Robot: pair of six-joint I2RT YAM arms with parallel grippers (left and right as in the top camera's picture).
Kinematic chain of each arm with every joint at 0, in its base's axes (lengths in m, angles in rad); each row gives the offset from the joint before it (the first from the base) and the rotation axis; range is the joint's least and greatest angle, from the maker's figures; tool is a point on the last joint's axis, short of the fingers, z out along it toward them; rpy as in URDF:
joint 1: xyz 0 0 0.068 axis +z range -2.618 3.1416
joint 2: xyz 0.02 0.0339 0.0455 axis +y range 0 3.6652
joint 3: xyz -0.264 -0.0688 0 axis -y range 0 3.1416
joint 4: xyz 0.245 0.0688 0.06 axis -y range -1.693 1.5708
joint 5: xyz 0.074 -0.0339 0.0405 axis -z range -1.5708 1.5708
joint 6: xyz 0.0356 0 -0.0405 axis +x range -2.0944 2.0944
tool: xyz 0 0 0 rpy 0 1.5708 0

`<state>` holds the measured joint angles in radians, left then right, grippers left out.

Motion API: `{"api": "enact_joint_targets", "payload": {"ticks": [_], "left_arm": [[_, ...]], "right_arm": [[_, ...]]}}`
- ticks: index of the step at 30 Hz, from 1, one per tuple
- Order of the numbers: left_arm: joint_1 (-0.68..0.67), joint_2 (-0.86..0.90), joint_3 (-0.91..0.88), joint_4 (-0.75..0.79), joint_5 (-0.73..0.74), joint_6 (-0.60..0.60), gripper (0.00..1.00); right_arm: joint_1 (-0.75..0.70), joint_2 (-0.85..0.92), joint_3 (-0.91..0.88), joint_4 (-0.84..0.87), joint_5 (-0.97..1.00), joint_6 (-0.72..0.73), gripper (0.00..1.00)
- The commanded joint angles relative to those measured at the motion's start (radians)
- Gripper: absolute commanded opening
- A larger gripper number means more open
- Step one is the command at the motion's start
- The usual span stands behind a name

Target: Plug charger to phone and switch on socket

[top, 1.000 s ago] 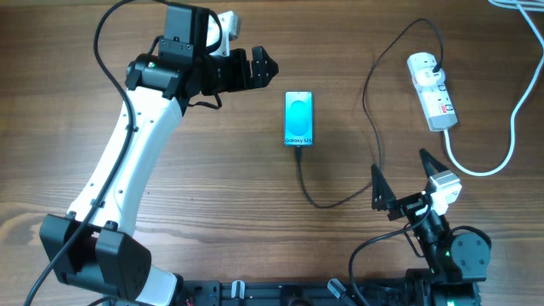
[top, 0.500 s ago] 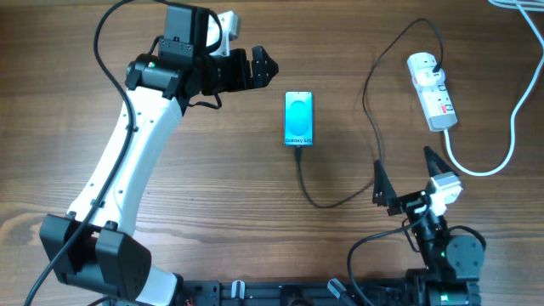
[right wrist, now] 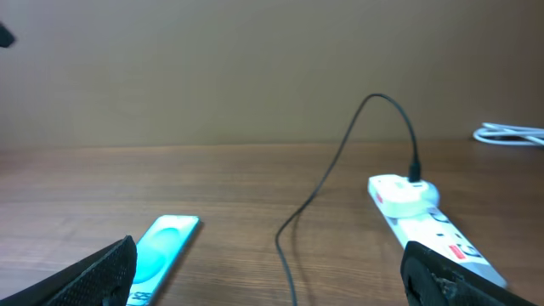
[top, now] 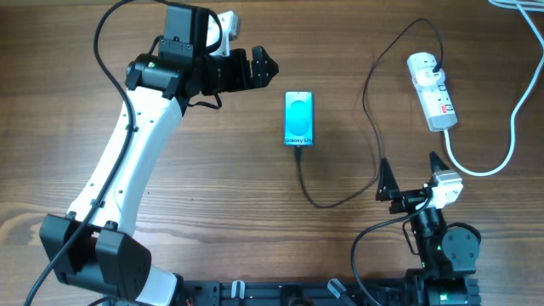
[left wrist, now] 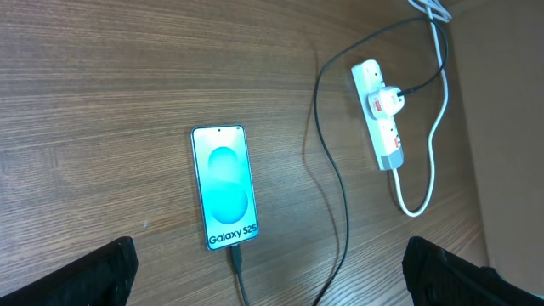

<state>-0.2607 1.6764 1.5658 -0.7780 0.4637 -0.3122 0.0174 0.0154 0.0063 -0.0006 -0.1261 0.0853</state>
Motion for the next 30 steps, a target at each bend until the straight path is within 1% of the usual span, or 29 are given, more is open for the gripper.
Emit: {"api": "enact_joint_targets", "payload": {"ticks": [1, 8, 16, 19, 30], "left_arm": [[-0.001, 0.007, -0.002, 0.003, -0.006, 0.020, 1.00], [-0.001, 0.007, -0.002, 0.003, -0.006, 0.020, 1.00], [-0.001, 0.007, -0.002, 0.003, -0.006, 0.020, 1.00], [-0.001, 0.007, -0.002, 0.003, -0.006, 0.020, 1.00], [-0.001, 0.007, -0.002, 0.003, -0.006, 0.020, 1.00]], "right_arm": [[0.003, -0.013, -0.001, -0.001, 0.048, -0.026, 1.00], [0.003, -0.013, -0.001, -0.004, 0.053, -0.110, 1.00], [0.001, -0.013, -0.001, -0.004, 0.060, -0.107, 0.99], [0.001, -0.013, -0.001, -0.004, 0.068, -0.082, 1.00], [0.001, -0.013, -0.001, 0.000, 0.063, -0.085, 1.00]]}}
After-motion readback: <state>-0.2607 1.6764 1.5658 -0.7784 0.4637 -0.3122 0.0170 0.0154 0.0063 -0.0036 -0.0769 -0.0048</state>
